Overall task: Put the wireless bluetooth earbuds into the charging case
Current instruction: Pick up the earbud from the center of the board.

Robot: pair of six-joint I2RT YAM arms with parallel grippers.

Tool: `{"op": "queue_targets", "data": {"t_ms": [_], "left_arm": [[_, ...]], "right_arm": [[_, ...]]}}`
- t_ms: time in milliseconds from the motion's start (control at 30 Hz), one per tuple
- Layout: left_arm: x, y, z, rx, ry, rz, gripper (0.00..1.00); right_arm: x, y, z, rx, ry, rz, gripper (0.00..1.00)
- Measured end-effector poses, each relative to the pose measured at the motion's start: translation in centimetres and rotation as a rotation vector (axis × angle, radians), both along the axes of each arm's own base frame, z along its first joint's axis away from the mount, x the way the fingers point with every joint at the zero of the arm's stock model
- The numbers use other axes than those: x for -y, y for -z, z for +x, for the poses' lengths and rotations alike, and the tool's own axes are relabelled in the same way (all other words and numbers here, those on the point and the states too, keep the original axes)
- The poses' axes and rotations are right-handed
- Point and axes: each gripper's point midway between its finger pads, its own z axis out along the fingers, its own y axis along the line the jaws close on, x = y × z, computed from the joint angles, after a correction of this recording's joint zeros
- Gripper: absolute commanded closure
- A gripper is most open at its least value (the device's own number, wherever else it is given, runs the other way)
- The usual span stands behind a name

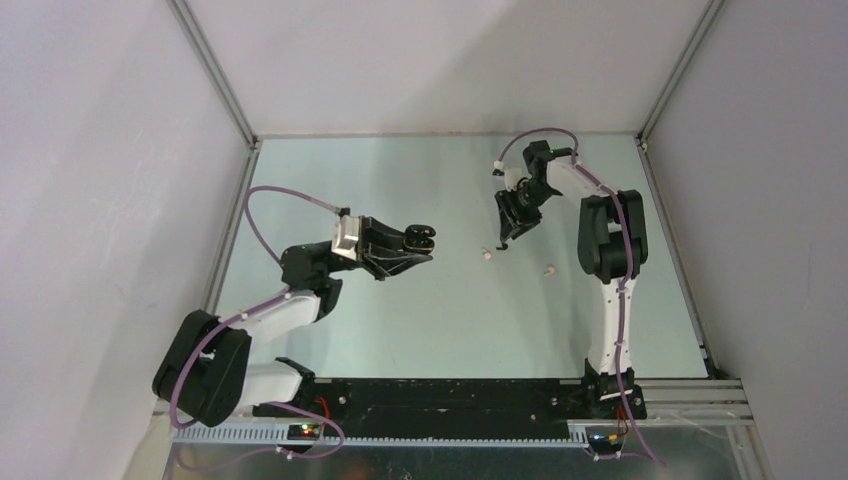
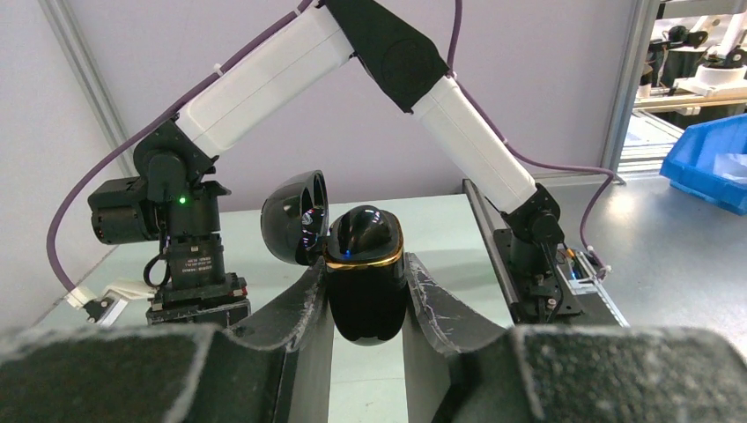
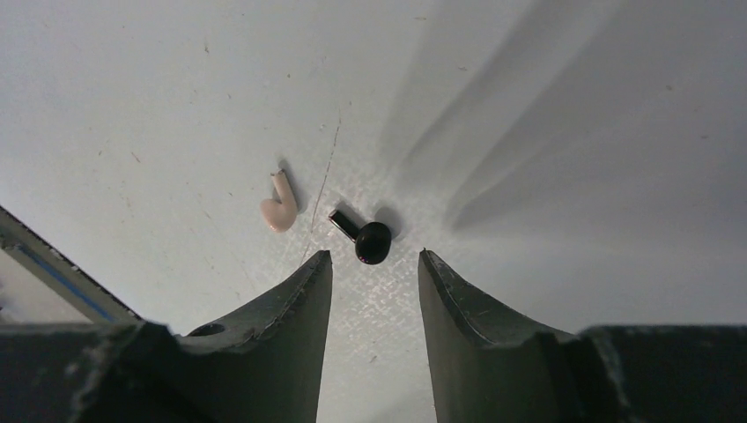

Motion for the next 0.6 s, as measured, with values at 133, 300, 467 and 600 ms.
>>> {"op": "queue_targets", "data": {"t_ms": [133, 300, 467, 600], "left_arm": [[0.0, 0.1, 0.0, -0.002, 0.001, 0.001, 1.0], [0.1, 0.2, 0.0, -0.004, 0.004, 0.004, 1.0], [0.1, 0.2, -0.1, -0.003, 0.007, 0.005, 1.0], [0.1, 0.2, -0.1, -0.002, 0.007, 0.005, 1.0]], "right_arm": [[-0.2, 0.5, -0.6, -0.049, 0.009, 0.012, 0.58], [-0.2, 1.3, -1.1, -0.103, 0.034, 0.012, 0.61], [-0.1, 1.4, -1.1, -0.108, 0.049, 0.01, 0.64], [-0.1, 1.4, -1.1, -0.113, 0.059, 0.007, 0.65]]}}
